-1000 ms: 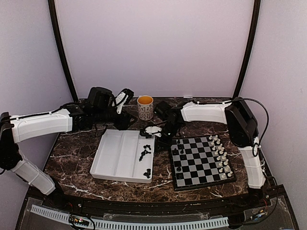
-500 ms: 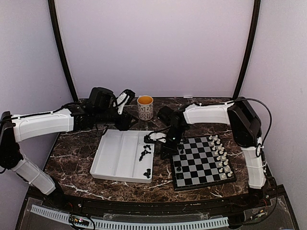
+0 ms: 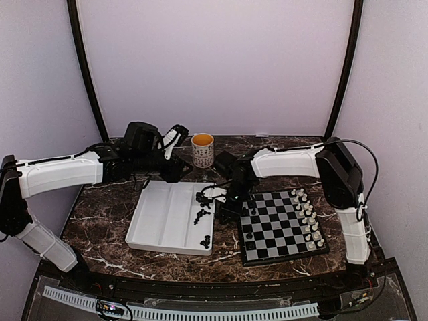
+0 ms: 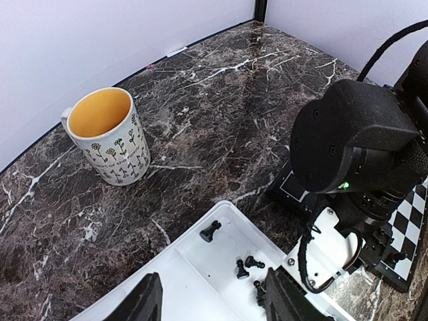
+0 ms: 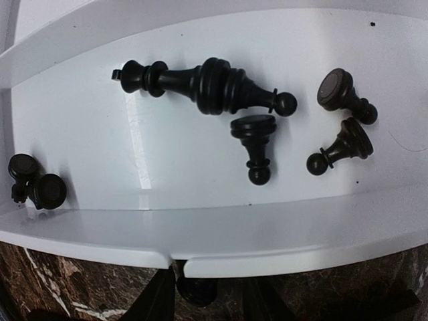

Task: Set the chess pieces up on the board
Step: Pick up the king at the center of the board, then pass from the right arm to the left

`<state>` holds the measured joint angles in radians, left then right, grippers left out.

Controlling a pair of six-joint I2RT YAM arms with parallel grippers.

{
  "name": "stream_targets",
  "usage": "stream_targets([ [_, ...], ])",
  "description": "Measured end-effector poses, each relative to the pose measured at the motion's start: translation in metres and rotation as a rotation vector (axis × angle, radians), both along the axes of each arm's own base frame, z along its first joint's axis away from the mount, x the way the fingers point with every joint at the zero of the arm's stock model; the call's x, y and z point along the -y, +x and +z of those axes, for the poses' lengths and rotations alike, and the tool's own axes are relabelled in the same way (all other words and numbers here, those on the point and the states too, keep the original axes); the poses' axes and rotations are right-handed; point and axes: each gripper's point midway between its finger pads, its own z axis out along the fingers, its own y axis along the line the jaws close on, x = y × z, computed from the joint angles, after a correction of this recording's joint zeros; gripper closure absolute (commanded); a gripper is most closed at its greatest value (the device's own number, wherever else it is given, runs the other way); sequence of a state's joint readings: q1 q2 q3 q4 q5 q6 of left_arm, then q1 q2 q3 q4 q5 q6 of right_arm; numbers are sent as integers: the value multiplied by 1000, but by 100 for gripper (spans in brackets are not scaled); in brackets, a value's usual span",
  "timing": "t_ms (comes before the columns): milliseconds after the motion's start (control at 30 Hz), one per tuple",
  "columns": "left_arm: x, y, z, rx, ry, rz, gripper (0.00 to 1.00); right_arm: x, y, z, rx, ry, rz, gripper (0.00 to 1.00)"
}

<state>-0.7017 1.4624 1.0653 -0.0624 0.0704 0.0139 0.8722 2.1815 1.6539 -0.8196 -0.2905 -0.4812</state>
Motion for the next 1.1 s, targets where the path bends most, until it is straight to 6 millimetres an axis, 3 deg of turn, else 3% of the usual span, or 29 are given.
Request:
stream_targets([
  [267,-1,1,0,2,2,4,46,-5,-1,-2,67,-45,-30,82],
  [533,-5,4,0,3,4,34,46,4,-6,6,85,-71,-46,87],
  [600,-4,4,0,-6,-8,41,45,6,-8,19,91,-54,-44,87],
  [700,-3,4,2,-33,-48,50,44,3,-12,58,114,30,-32,87],
  [800,5,0,7,-93,-136,31,47,-3,-19,114,160,171,1,87],
  [900,20,-7,20,-187,-288,-13,52,-4,-27,154,199,276,26,87],
  [1000,39,-14,30,-278,-440,-86,53,-5,-28,169,214,322,38,87],
  [1100,52,-26,23,-397,-552,-143,53,-4,-29,165,207,321,42,87],
])
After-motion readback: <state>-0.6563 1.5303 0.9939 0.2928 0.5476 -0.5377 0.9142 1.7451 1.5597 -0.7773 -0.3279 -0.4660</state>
